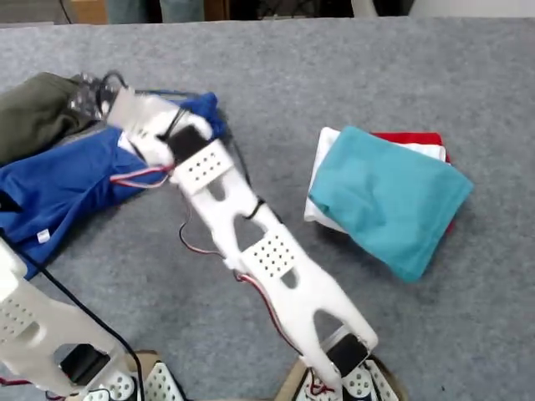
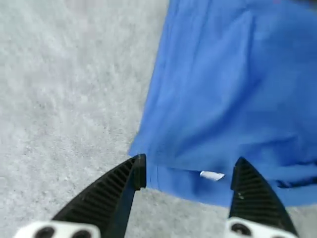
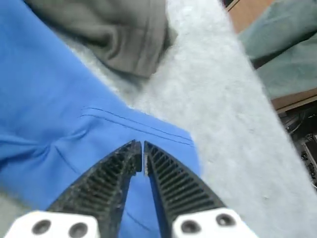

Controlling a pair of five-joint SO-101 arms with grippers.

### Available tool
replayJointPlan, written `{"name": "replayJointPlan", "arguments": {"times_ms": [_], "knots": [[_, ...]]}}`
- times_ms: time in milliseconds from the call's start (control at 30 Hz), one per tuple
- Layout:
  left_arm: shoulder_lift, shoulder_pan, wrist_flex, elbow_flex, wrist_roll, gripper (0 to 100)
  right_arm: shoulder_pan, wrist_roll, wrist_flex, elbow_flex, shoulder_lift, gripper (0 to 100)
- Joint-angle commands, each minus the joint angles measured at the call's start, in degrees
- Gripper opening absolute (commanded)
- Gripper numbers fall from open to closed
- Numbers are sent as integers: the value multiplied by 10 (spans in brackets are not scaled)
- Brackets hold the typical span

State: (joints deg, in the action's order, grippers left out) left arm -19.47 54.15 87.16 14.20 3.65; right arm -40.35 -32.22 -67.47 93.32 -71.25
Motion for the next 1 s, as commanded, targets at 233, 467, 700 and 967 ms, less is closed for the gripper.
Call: {"name": "replayJointPlan", "arguments": {"times_ms": [233,467,700,967], "knots": [[-185,44,-86,16,-12,310,8,4,-150,26,106,14],[-316,31,50,178,-7,152,26,5,-196,27,108,14],[-391,32,138,356,-9,30,48,5,-193,27,162,14],[-192,33,138,401,47,27,112,30,-192,26,209,14]]}}
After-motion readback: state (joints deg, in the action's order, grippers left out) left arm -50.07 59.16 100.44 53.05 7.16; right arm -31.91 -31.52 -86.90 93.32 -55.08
